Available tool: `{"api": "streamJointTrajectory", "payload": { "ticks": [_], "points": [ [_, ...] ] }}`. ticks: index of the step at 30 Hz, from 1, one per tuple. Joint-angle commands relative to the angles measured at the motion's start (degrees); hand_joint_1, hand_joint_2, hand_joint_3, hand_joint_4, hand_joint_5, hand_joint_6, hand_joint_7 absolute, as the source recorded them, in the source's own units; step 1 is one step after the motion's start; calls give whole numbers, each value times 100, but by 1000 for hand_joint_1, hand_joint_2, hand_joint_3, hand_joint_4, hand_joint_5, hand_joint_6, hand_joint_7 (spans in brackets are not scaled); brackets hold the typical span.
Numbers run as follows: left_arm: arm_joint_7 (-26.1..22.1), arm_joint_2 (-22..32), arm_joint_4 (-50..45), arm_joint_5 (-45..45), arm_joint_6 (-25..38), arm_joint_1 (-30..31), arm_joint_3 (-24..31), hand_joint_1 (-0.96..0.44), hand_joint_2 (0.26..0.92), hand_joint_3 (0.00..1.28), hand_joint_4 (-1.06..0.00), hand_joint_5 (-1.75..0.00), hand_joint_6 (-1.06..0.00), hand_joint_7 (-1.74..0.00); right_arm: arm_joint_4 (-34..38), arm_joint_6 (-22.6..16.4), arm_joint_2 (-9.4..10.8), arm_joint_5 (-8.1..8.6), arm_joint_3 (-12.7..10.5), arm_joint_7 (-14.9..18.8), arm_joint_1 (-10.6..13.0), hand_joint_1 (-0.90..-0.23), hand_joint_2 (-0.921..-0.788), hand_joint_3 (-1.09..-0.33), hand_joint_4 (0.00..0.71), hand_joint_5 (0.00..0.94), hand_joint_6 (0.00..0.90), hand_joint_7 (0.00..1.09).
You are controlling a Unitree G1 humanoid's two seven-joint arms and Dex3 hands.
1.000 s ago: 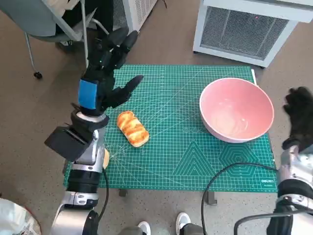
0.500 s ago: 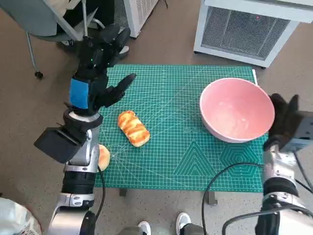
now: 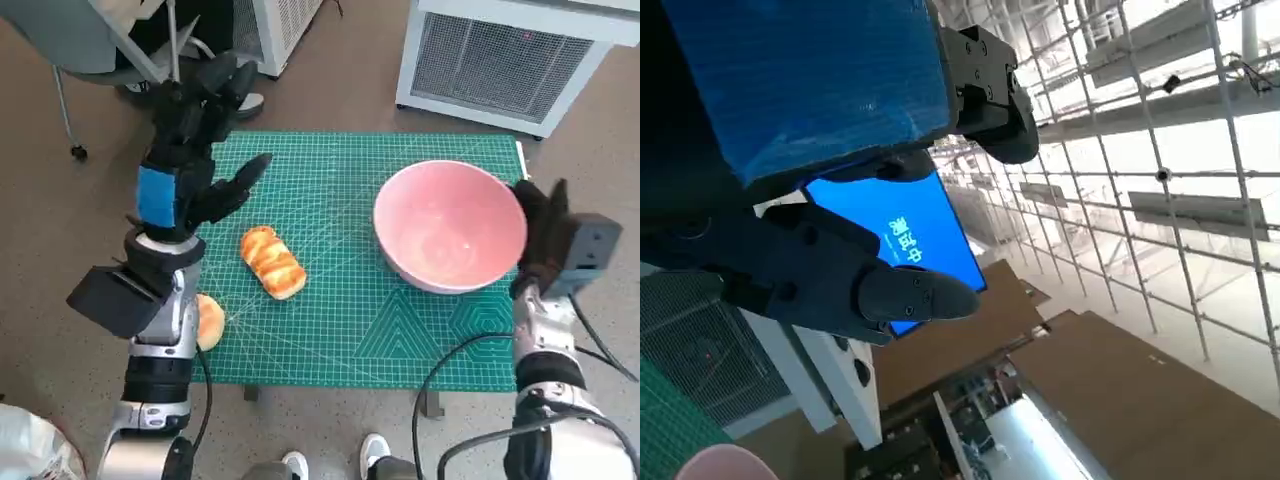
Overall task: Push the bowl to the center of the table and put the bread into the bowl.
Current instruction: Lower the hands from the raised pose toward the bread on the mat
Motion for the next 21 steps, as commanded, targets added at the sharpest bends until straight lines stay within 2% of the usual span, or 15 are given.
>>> {"api": "streamJointTrajectory", "payload": {
  "ticks": [1,6,21],
  "points": [
    [74,64,-161,75,-35,124,41,-301,921,199,-463,-27,-221,-586,71,16,137,-103,66,37,-15,-507,-921,-836,225,1,289,12],
    [132,91,-182,125,-58,171,52,-304,921,196,-463,-23,-224,-570,65,-41,221,-225,171,6,-65,-502,-921,-841,226,2,284,8],
    [263,187,-191,246,-120,287,90,-305,921,197,-451,-7,-246,-494,59,0,534,-108,183,94,-331,-486,-921,-854,205,0,277,3]
  ]
}}
